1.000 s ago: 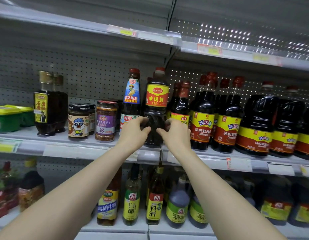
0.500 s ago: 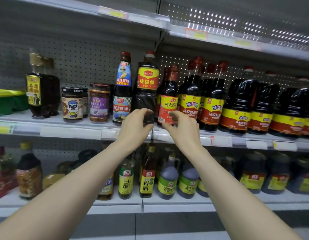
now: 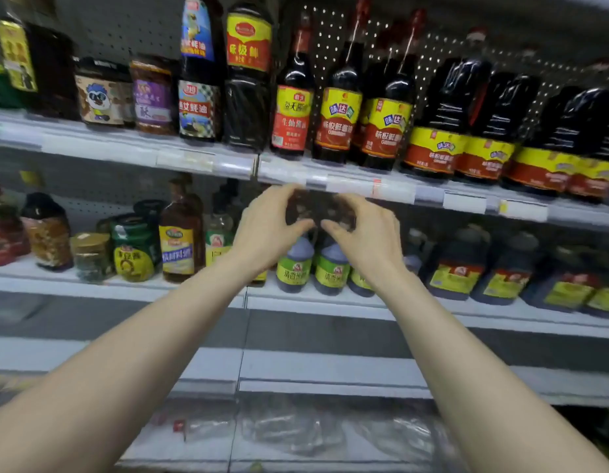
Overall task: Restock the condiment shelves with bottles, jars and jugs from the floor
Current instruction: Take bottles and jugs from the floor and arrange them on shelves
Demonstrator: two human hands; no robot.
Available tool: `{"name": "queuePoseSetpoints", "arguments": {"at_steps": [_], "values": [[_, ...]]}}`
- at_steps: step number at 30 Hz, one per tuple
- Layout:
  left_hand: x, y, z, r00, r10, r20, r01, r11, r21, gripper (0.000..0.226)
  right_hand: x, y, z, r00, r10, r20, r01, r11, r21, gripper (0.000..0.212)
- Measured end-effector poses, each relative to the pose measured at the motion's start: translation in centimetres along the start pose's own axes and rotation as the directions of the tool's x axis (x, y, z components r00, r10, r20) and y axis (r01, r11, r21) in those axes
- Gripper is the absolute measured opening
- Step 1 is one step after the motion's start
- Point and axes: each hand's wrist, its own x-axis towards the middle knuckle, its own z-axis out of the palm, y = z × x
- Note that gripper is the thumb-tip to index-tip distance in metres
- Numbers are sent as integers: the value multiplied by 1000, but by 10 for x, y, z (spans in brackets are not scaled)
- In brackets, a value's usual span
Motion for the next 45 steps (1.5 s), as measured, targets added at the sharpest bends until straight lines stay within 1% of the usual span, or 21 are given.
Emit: {"name": "queuePoseSetpoints", "arguments": {"at_steps": [2, 7, 11, 14, 19, 22, 25, 29, 33, 36, 41, 45], "values": [[-21, 14, 21, 999, -28, 26, 28, 1000, -8, 49, -23, 21, -9, 999, 11, 32, -10, 1000, -4, 45], [-72, 42, 74, 995, -46, 88, 51, 997, -59, 50, -76, 74, -20, 996, 47, 82, -46, 999, -12, 43], [-109, 53, 113, 983, -83, 161, 97, 991, -86, 50, -118, 111, -21, 991, 57, 118, -63, 997, 45, 40], [-145, 54, 138, 968, -144, 207, 166, 981, -97, 51, -154, 138, -13, 976, 108, 190, -118, 992, 42, 45], [-198, 45, 180, 911, -241, 335, 269, 962, -39, 53, -215, 174, 7, 934, 182, 309, -209, 976, 59, 46], [-226, 35, 204, 864, -305, 399, 347, 937, -35, 53, -246, 193, 24, 892, 248, 377, -288, 956, 51, 45], [-252, 21, 226, 819, -347, 458, 403, 915, -29, 52, -277, 209, 43, 855, 285, 433, -330, 943, 32, 45], [-289, -6, 255, 742, -383, 551, 466, 885, -13, 52, -318, 225, 73, 780, 344, 523, -401, 916, -5, 45], [-335, -40, 279, 656, -450, 605, 549, 836, 26, 54, -365, 237, 110, 711, 380, 592, -446, 894, -39, 47], [-373, -64, 291, 620, -469, 629, 570, 820, 49, 54, -401, 240, 133, 661, 405, 632, -485, 873, -52, 49], [-448, -108, 312, 491, -538, 685, 623, 767, 156, 55, -461, 246, 184, 615, 412, 672, -500, 863, -72, 49], [-503, -138, 325, 407, -571, 713, 662, 722, 201, 56, -504, 256, 223, 531, 421, 736, -520, 847, -109, 51]]}}
